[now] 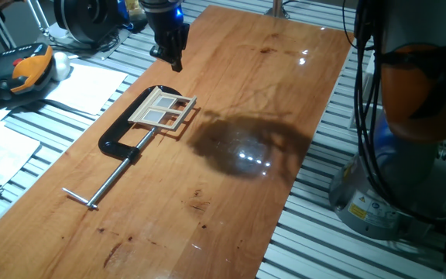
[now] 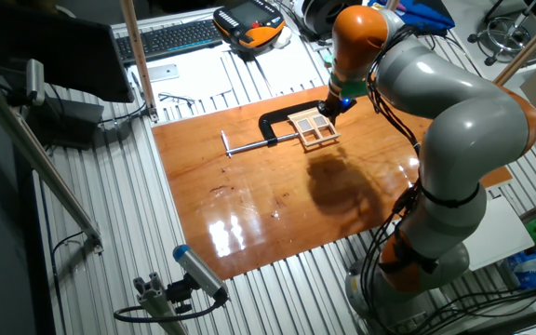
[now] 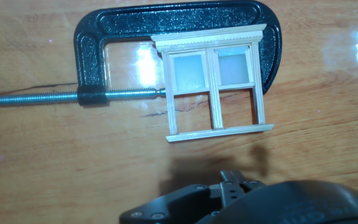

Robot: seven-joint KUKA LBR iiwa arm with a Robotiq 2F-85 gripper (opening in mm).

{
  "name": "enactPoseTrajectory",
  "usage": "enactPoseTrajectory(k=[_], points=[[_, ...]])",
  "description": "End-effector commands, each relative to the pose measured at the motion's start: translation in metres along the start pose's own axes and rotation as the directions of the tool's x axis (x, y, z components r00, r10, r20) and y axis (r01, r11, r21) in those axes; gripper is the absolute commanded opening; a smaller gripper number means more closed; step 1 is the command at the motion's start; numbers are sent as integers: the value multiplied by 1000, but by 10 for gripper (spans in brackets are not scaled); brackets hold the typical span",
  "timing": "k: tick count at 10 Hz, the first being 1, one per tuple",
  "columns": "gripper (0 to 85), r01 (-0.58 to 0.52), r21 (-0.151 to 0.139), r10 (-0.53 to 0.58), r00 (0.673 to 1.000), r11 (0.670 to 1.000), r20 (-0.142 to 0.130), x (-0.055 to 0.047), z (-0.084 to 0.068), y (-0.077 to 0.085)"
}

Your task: Close a sliding window

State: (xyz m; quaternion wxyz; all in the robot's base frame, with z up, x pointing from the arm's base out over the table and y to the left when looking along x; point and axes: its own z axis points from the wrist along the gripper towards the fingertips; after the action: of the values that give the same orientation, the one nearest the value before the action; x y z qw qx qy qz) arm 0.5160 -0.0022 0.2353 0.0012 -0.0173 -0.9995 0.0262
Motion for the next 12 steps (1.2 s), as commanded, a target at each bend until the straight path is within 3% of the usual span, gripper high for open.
enactPoseTrajectory(k=[1,5,7,12], points=[[0,4,4,-4,1000,1000,4,0,1,0],[0,-2,1,2,1000,1000,4,0,1,1],[0,-8,-6,8,1000,1000,-9,0,2,2],[0,-23,11,23,1000,1000,-3,0,4,4]])
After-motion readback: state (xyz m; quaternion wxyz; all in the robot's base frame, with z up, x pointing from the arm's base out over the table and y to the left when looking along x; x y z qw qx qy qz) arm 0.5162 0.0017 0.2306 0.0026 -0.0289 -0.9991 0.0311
